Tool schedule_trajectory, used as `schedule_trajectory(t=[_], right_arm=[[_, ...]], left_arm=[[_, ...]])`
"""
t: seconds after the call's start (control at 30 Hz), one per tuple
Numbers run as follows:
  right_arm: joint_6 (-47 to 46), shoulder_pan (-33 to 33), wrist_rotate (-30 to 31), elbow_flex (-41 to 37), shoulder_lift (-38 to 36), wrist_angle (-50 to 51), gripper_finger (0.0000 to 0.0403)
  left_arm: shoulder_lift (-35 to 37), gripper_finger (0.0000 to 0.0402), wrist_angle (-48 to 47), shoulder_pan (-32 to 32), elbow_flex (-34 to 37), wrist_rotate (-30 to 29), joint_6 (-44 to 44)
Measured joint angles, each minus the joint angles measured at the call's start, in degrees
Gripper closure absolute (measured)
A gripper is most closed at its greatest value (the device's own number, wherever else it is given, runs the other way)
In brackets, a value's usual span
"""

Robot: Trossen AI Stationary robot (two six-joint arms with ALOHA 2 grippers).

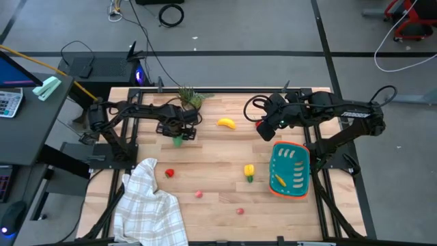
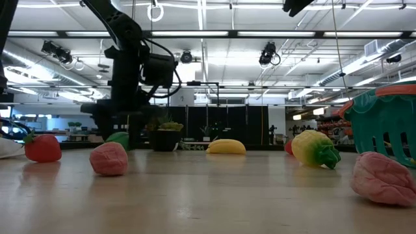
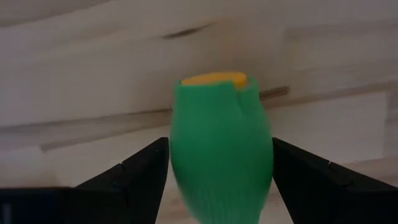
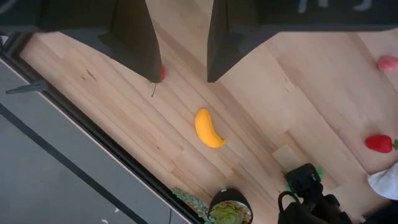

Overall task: Pick and placing Produce into tupperware
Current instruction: Put the green corn into the blue basket

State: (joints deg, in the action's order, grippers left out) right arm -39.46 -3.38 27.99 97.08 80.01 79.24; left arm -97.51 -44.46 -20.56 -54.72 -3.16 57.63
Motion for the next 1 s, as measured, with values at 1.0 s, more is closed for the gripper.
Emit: schedule_trajectory(t=[1.0], right_arm=[[-2.7,0.0,4.31,0.0,-0.02,0.0,0.0266]], left_arm=[[0.0,0.0184,1.5,1.42,-11.92,5.89,-13.56]])
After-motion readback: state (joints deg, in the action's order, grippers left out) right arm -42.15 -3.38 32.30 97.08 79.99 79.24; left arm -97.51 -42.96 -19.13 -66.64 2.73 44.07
